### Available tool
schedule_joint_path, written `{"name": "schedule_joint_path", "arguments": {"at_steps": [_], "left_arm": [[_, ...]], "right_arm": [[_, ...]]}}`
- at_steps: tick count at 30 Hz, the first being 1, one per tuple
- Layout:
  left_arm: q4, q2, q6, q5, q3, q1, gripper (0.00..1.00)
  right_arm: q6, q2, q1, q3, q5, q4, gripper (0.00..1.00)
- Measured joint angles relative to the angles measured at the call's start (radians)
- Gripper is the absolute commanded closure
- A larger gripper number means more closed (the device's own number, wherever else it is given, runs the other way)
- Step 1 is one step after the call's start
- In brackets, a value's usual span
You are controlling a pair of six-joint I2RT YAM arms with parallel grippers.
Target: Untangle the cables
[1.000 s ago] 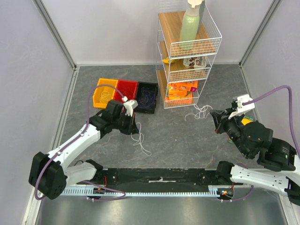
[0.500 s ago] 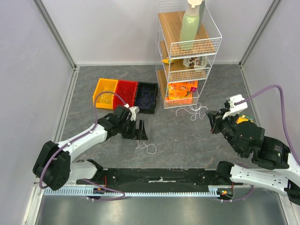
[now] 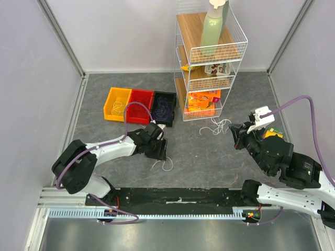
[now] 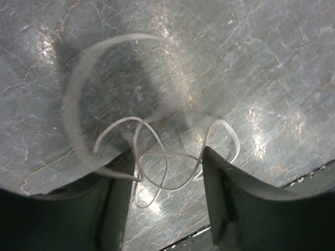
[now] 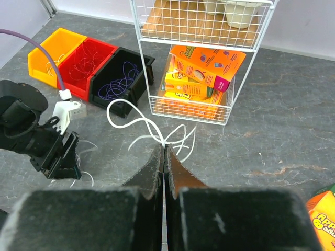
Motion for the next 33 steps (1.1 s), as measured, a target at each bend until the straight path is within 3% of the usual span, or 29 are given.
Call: {"name": "schedule_joint_path", "arguments": {"at_steps": [3,5,14,18,22,27,33], "left_arm": [[0.006,0.027,-0.013,-0.047,0.011,-0.018,0.84],[0.002,0.032,-0.02,-0.072,0.012,-0.022,0.98],[-0.116,-0.08,0.011,-0.28,0.111,0.014,0.98],[-0.135,-0.147,0.042,-0.311,0.208,0.19,0.98],[-0.143,-0.137,0.046,-0.274,0.338,0.439,0.98],[-0.147,0.013,0.047,-0.24,0.554,0.58,0.98],[-0.158,0.369,0.013,-0.065,0.829,0.734,0.98]], "right_arm": [[0.0,0.0,0.0,-0.002,-0.003,0.003,1.0],[0.0,-0.001,0.0,-0.002,-0.003,0.005,1.0],[0.0,-0.027,0.0,-0.012,-0.003,0.01,1.0],[0.0,-0.028,0.0,-0.012,-0.003,0.01,1.0],[0.0,-0.031,0.0,-0.013,-0.003,0.011,1.0],[0.008,-0.061,0.0,-0.025,-0.013,0.011,1.0],[0.027,-0.116,0.0,-0.035,-0.02,0.01,1.0]]}}
